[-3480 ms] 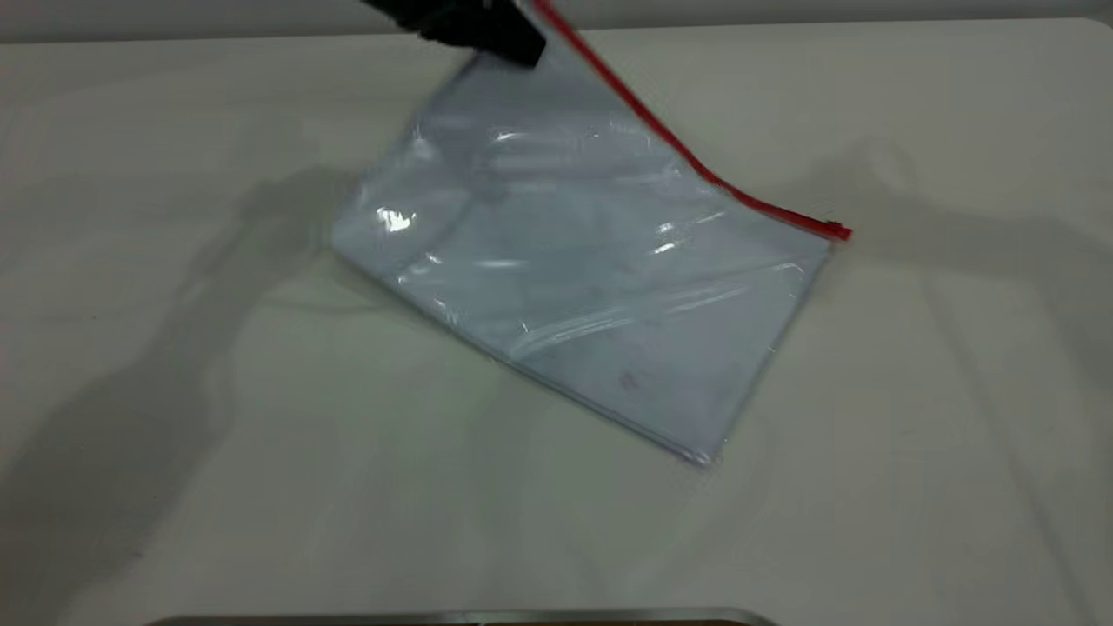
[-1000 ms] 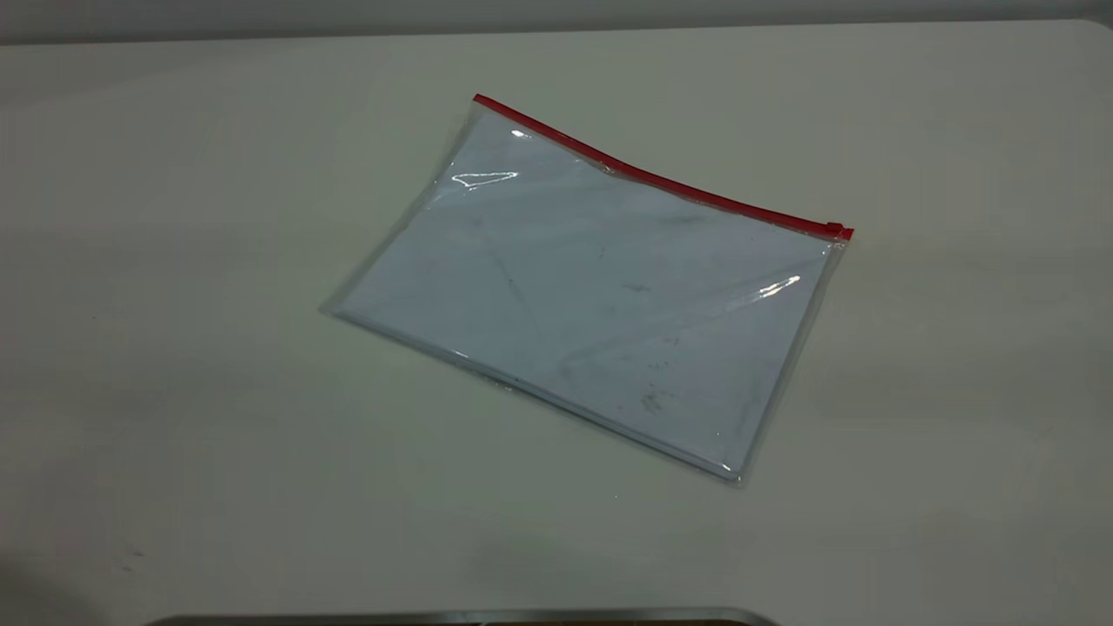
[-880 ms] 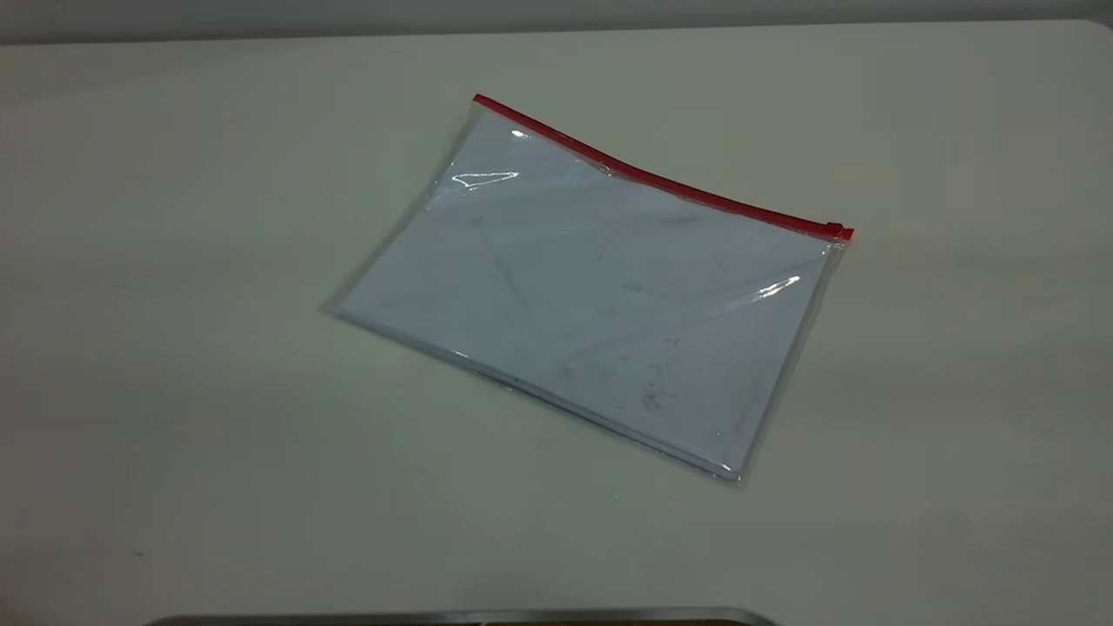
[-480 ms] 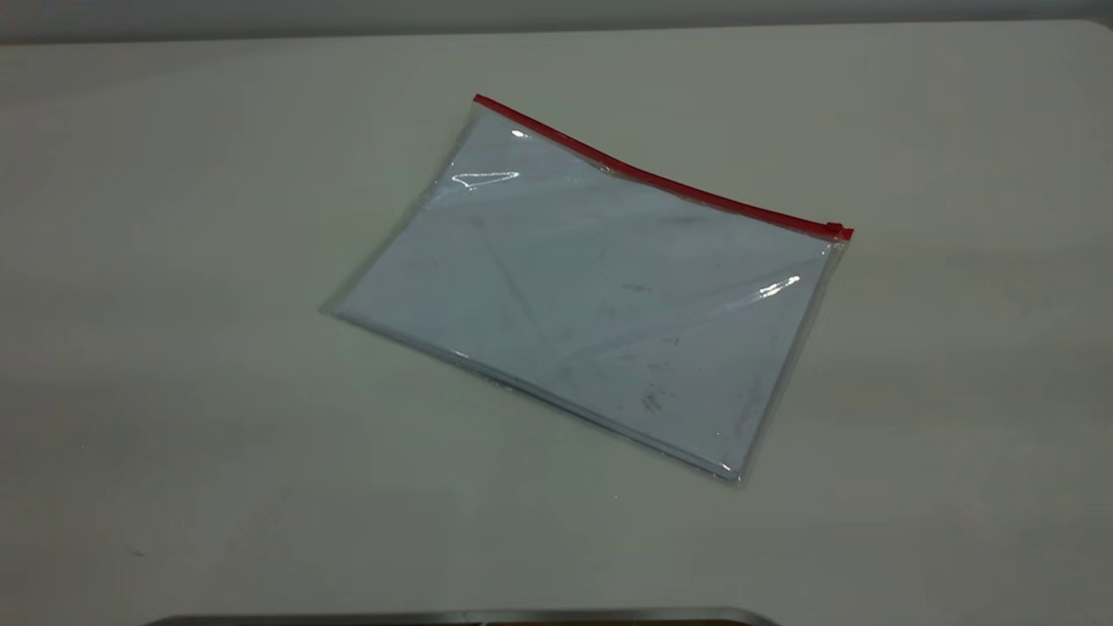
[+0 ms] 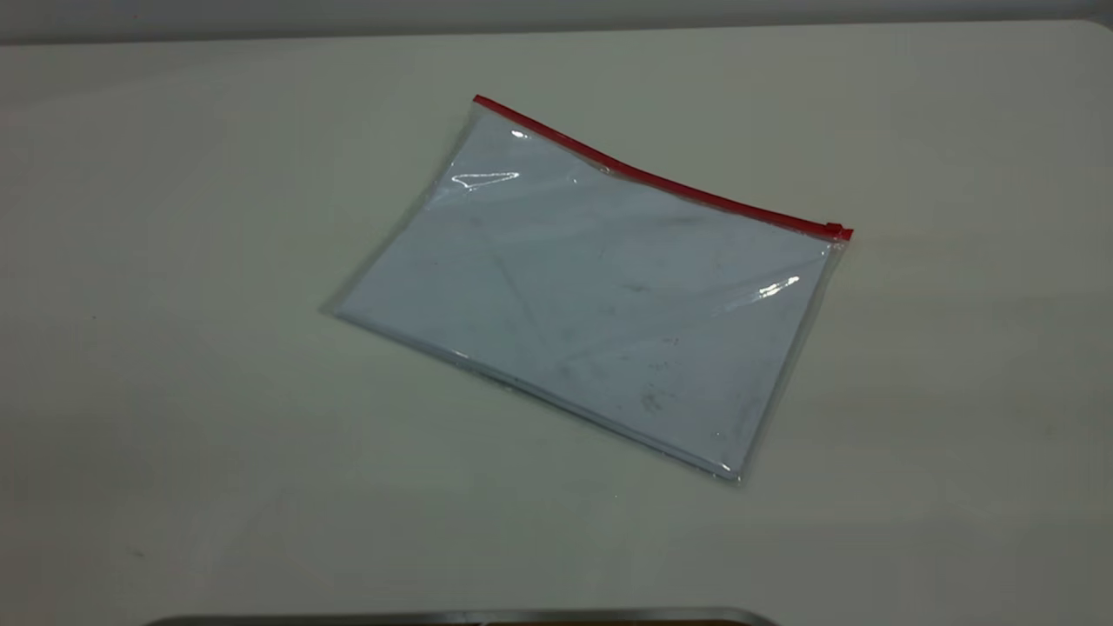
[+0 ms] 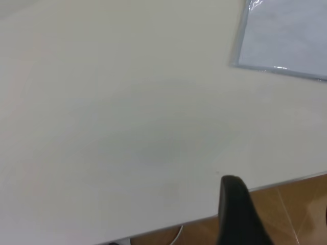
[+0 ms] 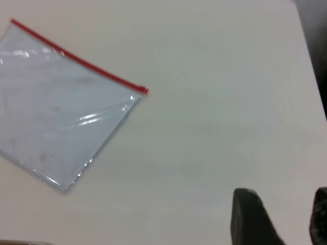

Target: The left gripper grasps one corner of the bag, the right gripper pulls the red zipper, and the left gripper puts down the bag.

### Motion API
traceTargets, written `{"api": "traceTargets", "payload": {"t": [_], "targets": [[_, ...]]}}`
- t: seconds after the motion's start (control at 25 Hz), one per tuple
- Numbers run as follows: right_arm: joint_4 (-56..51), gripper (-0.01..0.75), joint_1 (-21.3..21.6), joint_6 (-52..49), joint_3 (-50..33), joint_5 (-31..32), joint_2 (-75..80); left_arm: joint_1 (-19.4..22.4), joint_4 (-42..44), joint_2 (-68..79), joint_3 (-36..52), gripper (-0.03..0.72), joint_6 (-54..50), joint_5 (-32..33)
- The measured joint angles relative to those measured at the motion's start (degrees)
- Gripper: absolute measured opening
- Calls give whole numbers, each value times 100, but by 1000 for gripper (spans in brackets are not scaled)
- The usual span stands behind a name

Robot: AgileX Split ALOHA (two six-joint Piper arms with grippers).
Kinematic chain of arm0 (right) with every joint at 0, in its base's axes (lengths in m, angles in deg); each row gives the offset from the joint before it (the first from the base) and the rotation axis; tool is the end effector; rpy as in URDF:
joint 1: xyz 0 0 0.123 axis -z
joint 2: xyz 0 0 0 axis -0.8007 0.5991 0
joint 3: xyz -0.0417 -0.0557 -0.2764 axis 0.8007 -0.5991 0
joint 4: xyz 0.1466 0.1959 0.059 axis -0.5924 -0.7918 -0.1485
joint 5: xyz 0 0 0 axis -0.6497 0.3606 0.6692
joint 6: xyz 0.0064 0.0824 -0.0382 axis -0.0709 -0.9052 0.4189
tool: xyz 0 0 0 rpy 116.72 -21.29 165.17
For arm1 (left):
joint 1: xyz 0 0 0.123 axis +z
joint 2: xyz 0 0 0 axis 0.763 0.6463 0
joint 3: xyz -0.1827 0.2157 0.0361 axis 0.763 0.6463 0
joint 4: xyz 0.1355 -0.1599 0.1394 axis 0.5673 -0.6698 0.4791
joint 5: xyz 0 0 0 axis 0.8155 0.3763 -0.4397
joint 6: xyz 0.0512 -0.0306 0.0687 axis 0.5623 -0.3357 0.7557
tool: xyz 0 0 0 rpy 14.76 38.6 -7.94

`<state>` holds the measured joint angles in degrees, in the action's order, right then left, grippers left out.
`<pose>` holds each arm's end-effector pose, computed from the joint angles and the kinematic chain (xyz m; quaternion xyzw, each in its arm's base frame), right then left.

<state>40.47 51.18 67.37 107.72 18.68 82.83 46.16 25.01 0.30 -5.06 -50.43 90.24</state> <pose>-0.0080 0.0028 0.2670 -0.0263 0.8702 0.0216 0.4914 -0.0085 -0.0067 0.2691 0.1022 0.8669 -0.0190 0.4875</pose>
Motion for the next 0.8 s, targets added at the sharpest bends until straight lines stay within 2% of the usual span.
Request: {"api": "traceTargets", "payload": {"t": [0.16,0.4,0.8], "targets": [[0,326,0,0,0,21,-6,68,0,-63,0,467,0,5],[-5,326,30,0,0,16,-6,617,0,-85,0,467,-2,19],[-5,326,30,0,0,16,-6,681,0,-85,0,467,-7,24]]}}
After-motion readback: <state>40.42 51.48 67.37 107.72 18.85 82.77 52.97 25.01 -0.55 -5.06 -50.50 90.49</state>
